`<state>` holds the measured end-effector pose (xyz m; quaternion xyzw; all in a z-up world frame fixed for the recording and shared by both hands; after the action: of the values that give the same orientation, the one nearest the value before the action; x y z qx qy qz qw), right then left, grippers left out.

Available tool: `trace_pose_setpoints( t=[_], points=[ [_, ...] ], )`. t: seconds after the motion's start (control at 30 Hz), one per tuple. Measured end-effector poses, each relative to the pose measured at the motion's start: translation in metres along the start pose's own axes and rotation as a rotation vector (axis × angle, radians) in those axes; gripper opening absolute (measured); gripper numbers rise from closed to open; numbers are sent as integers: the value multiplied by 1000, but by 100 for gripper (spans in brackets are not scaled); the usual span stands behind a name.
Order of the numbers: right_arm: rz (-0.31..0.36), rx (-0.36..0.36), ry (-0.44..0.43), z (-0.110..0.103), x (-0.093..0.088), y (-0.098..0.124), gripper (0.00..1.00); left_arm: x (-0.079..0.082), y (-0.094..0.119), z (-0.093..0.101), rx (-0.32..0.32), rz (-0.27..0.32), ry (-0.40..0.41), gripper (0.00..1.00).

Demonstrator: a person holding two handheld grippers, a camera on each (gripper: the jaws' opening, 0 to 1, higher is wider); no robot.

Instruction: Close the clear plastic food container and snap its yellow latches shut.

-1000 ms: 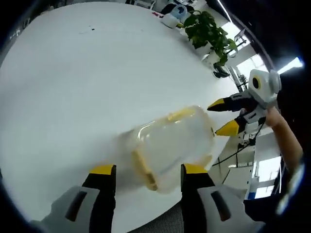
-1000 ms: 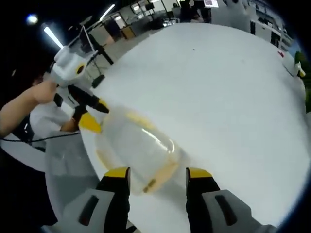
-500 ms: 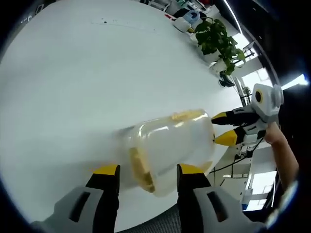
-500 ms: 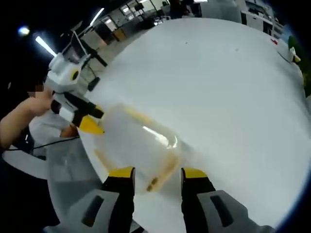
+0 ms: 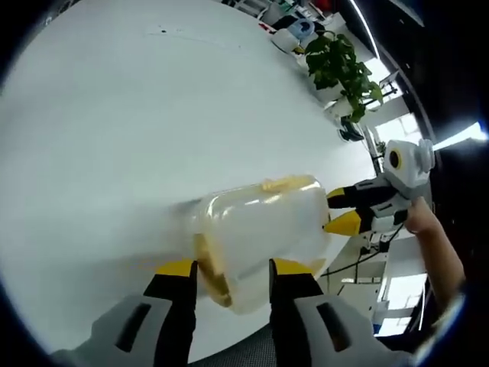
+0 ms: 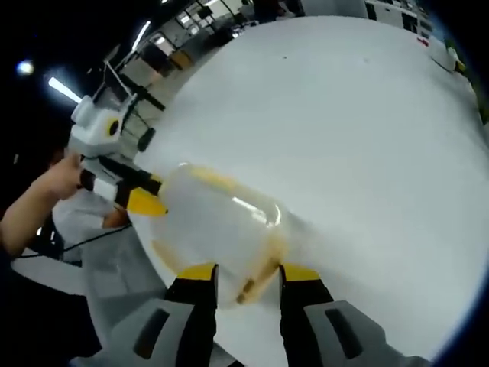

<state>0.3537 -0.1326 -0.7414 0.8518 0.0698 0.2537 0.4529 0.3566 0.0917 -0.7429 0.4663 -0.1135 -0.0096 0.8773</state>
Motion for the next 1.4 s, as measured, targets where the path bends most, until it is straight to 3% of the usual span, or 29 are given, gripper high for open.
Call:
trace_pose_setpoints(
  t=[0.2, 0.23, 0.33, 0.63, 0.7, 0.73, 0.93, 1.4],
  points=[
    [-12, -1, -3, -3, -1, -1, 28, -4, -1, -1, -15, 15, 35, 34],
    [-12, -1, -3, -4, -1, -1, 28, -5, -3, 3, -48, 23, 57, 34],
    [-11, -5, -14, -3, -2, -1, 27, -5, -3, 1, -26, 45, 63, 34],
    [6, -15, -40, -6, -3, 0, 25, -6, -5, 1, -39, 54, 92, 33],
    [-31, -12, -35, -6, -2, 2, 23, -5, -4, 0, -34, 50, 108, 31],
    [-3, -15, -48, -10, 3, 0, 23, -4, -3, 3, -42, 48, 94, 31],
    [2, 2, -83, -5, -5, -1, 23, -6, -3, 1, -46, 49, 106, 32],
    [-3, 1, -98, -7, -3, -1, 26, -8, -1, 0, -52, 65, 92, 35]
  ],
)
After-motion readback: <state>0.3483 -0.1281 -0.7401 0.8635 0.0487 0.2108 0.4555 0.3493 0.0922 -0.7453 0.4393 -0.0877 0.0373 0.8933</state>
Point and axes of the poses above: the point that each gripper's makers call its tool centre point, and the gripper's own axes: y roughly backward along the fingers, z roughly to its right, x roughly out of its top, the point moved 7 cm from there along y, roughly backward along the fingers, and after that the axes turned 3 degrees about y, right-handed, at the moved point
